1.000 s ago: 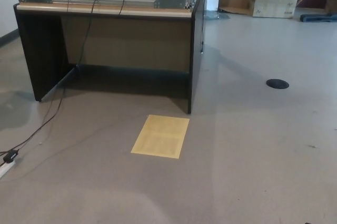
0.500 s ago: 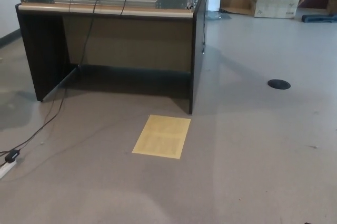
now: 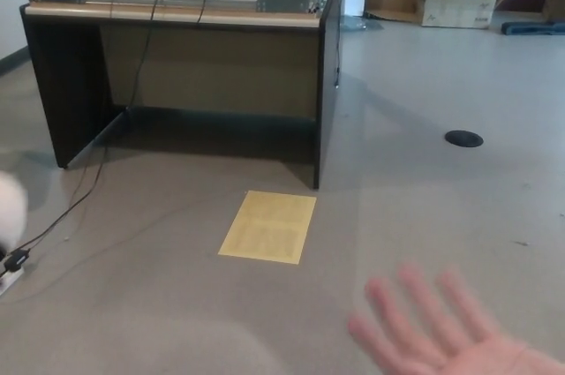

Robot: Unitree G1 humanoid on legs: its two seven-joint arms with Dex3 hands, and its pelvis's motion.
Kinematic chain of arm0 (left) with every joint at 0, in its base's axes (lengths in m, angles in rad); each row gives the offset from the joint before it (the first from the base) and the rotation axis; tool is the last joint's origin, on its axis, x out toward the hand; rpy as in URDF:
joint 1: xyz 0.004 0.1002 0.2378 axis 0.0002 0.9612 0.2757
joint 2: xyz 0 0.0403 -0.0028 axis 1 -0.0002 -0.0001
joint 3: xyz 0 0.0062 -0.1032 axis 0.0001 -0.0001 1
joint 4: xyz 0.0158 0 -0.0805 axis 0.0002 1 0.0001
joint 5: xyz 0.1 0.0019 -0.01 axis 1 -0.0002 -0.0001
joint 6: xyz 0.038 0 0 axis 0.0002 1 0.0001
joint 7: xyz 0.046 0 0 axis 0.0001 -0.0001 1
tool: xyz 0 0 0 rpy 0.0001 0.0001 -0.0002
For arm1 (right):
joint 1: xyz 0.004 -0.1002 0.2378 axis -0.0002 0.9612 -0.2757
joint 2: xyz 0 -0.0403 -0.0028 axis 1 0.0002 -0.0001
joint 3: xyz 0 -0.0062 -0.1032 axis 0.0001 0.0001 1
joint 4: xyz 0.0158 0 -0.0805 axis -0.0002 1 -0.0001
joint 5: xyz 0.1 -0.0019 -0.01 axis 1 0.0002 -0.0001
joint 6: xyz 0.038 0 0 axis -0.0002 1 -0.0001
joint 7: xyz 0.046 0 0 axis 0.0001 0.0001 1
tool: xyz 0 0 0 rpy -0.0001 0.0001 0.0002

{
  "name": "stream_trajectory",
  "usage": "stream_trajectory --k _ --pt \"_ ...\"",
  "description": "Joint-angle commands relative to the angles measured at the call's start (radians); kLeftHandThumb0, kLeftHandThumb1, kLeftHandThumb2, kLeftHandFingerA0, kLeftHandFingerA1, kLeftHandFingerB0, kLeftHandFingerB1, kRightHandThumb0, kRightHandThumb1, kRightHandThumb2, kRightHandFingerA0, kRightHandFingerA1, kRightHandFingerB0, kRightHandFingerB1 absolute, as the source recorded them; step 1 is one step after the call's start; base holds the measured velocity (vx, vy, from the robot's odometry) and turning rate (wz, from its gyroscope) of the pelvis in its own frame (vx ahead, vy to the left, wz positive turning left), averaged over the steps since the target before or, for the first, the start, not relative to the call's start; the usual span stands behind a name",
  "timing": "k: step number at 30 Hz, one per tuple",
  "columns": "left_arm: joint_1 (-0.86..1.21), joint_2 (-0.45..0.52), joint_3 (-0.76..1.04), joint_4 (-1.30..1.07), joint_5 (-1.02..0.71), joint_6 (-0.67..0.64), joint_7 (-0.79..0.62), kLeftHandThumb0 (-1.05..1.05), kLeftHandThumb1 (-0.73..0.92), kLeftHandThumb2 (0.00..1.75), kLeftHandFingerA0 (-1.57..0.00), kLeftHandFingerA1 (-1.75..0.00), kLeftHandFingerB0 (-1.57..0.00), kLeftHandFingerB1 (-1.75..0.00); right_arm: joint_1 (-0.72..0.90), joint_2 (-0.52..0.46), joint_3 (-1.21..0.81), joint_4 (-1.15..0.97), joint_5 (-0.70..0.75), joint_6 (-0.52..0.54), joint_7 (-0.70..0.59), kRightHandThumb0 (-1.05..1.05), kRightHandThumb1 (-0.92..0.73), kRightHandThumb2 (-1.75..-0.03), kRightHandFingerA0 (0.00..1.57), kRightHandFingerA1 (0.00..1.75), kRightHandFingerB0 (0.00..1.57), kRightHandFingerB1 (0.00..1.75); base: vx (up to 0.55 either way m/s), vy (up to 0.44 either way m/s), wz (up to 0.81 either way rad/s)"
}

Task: The robot extends its left hand to pick up an emotional support dumpling from the palm of a person and brings its hand down by its side. Then it extends its arm again to hand the dumpling back to the person.

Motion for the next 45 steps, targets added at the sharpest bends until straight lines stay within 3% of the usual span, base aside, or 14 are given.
stream_trajectory --k 1,2,3,4,12,20,25,34,35,36,41,42,44,45 --pt "-0.087 0.059 -0.107 -0.191 0.034 0.096 0.084 -0.09 0.81 0.65 -1.04 -1.33 -0.94 -0.87 -0.015 -0.01 0.005 0.006 0.006 0.001 0.0 -0.41 -0.71 -0.62 0.79 0.48 0.72 0.46 0.0 0.0 0.0" --pt "-0.085 0.06 -0.108 -0.194 0.032 0.098 0.087 -0.09 0.81 0.65 -1.04 -1.33 -0.94 -0.87 -0.015 -0.01 0.005 0.006 0.006 0.001 0.0 -0.41 -0.71 -0.62 0.79 0.48 0.72 0.46 0.0 0.0 0.0" --pt "-0.156 0.055 -0.166 -0.236 0.033 0.106 0.074 -0.1 0.81 0.65 -1.09 -1.16 -0.96 -0.78 -0.014 -0.011 0.009 -0.002 0.003 0.004 -0.001 -0.4 -0.71 -0.62 0.81 0.49 0.74 0.47 0.0 0.0 0.0" --pt "-0.214 0.051 -0.22 -0.281 0.036 0.133 0.072 -0.11 0.81 0.64 -1.0 -1.22 -0.92 -0.8 -0.016 -0.011 0.01 -0.006 0.002 0.01 -0.002 -0.41 -0.71 -0.62 0.83 0.49 0.74 0.47 0.0 0.0 0.0" --pt "-0.365 0.044 -0.499 -0.371 0.156 0.08 -0.003 -0.14 0.77 0.63 -1.1 -1.13 -0.93 -0.79 -0.037 -0.013 0.017 0.006 0.002 0.009 -0.004 -0.41 -0.7 -0.62 0.87 0.52 0.75 0.48 0.0 0.0 0.0" --pt "-0.463 0.021 -0.701 -0.474 0.233 0.1 -0.031 -0.09 0.7 0.69 -1.06 -1.1 -0.92 -0.84 -0.041 -0.013 0.018 0.005 0.008 0.016 -0.005 -0.4 -0.7 -0.61 0.85 0.51 0.75 0.48 0.0 0.0 0.0" --pt "-0.622 -0.052 -0.868 -0.478 0.379 0.029 -0.034 -0.11 0.66 0.76 -1.05 -1.19 -0.91 -0.89 -0.063 -0.016 0.023 -0.004 0.0 0.038 -0.009 -0.4 -0.71 -0.62 0.89 0.55 0.75 0.48 0.0 0.0 0.0" --pt "-0.688 -0.101 -0.956 -0.474 0.445 0.043 -0.04 -0.11 0.69 0.8 -0.99 -1.28 -0.87 -1.01 -0.082 -0.022 0.028 0.0 0.0 0.048 0.001 -0.4 -0.71 -0.62 0.86 0.52 0.74 0.47 0.0 0.0 0.0" --pt "-0.714 -0.143 -1.003 -0.469 0.468 0.059 -0.04 -0.15 0.67 0.78 -0.8 -1.54 -0.8 -1.17 -0.084 -0.024 0.028 0.0 0.002 0.05 0.007 -0.4 -0.72 -0.62 0.87 0.52 0.72 0.47 0.0 0.0 0.0" --pt "-0.726 -0.167 -1.027 -0.467 0.483 0.064 -0.04 -0.15 0.68 0.75 -0.79 -1.57 -0.79 -1.21 -0.085 -0.023 0.026 0.002 0.006 0.052 0.012 -0.4 -0.72 -0.62 0.86 0.52 0.72 0.47 0.0 0.0 0.0" --pt "-0.738 -0.214 -1.06 -0.449 0.524 0.054 -0.028 -0.12 0.63 0.77 -0.81 -1.54 -0.85 -1.12 -0.092 -0.019 0.021 0.009 0.015 0.051 0.016 -0.46 -0.71 -0.62 0.83 0.52 0.74 0.47 0.0 0.0 0.0" --pt "-0.749 -0.241 -1.078 -0.428 0.528 0.055 -0.036 -0.08 0.62 0.83 -0.83 -1.61 -0.82 -1.25 -0.096 -0.012 0.005 0.012 0.04 0.052 0.035 -0.46 -0.69 -0.62 0.83 0.53 0.74 0.48 0.0 0.0 0.0" --pt "-0.752 -0.256 -1.083 -0.417 0.536 0.054 -0.042 -0.08 0.62 0.83 -0.83 -1.61 -0.82 -1.25 -0.099 -0.009 -0.003 0.013 0.05 0.053 0.044 -0.46 -0.69 -0.62 0.83 0.53 0.74 0.48 0.0 0.0 0.0" --pt "-0.759 -0.27 -1.1 -0.407 0.556 0.05 -0.04 -0.07 0.57 0.8 -1.01 -1.3 -0.88 -1.1 -0.102 -0.012 -0.003 0.017 0.048 0.047 0.047 -0.52 -0.7 -0.61 0.93 0.74 0.73 0.46 0.0 0.0 0.0"
